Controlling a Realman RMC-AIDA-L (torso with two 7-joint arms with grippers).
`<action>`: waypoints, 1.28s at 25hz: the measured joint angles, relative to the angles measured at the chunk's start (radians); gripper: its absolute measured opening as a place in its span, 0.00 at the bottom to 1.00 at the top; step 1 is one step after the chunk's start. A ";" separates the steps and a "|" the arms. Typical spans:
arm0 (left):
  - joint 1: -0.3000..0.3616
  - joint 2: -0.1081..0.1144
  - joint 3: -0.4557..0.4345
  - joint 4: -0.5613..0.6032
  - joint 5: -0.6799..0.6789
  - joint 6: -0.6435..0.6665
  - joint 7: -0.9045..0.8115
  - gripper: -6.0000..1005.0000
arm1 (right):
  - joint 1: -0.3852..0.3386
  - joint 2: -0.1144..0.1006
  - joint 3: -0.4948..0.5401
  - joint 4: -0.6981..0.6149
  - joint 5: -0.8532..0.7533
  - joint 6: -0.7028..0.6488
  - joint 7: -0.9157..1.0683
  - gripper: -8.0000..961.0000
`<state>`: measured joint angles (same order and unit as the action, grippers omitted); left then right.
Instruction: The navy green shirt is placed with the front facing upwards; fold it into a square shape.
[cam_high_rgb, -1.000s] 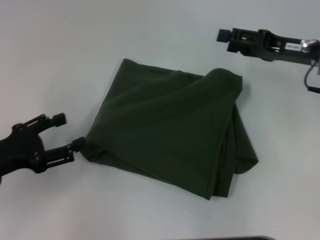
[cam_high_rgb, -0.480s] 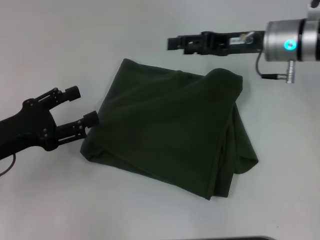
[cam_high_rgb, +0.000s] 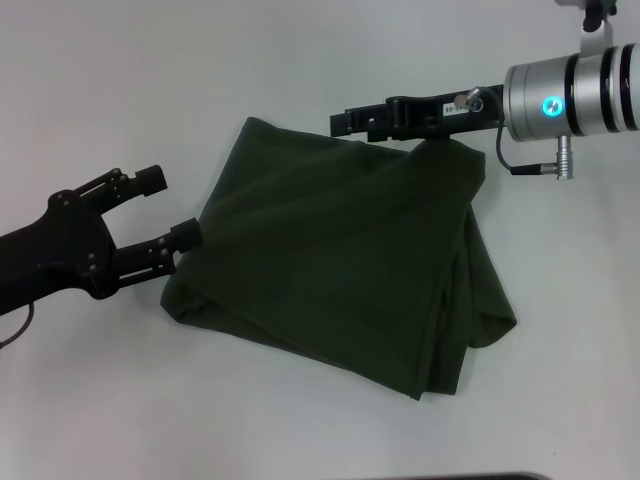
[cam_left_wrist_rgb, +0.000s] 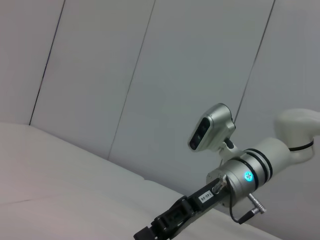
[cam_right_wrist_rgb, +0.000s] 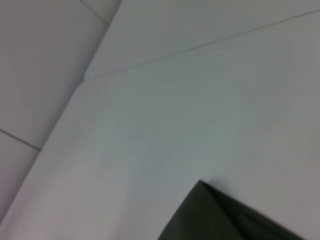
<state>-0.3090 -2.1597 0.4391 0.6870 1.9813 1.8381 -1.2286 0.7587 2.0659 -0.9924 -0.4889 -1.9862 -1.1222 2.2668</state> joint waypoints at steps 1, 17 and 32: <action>-0.002 0.000 0.002 -0.002 0.000 0.000 0.000 0.87 | -0.002 -0.001 0.000 0.000 0.000 0.007 0.000 0.82; -0.011 0.000 0.006 -0.016 0.005 -0.008 0.000 0.87 | 0.040 0.015 -0.008 0.054 -0.048 0.096 0.000 0.80; -0.013 0.003 0.004 -0.012 0.008 -0.009 -0.002 0.87 | 0.088 0.021 -0.018 0.099 -0.051 0.128 0.002 0.67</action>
<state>-0.3220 -2.1569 0.4429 0.6752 1.9897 1.8289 -1.2306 0.8467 2.0870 -1.0102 -0.3900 -2.0372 -0.9947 2.2688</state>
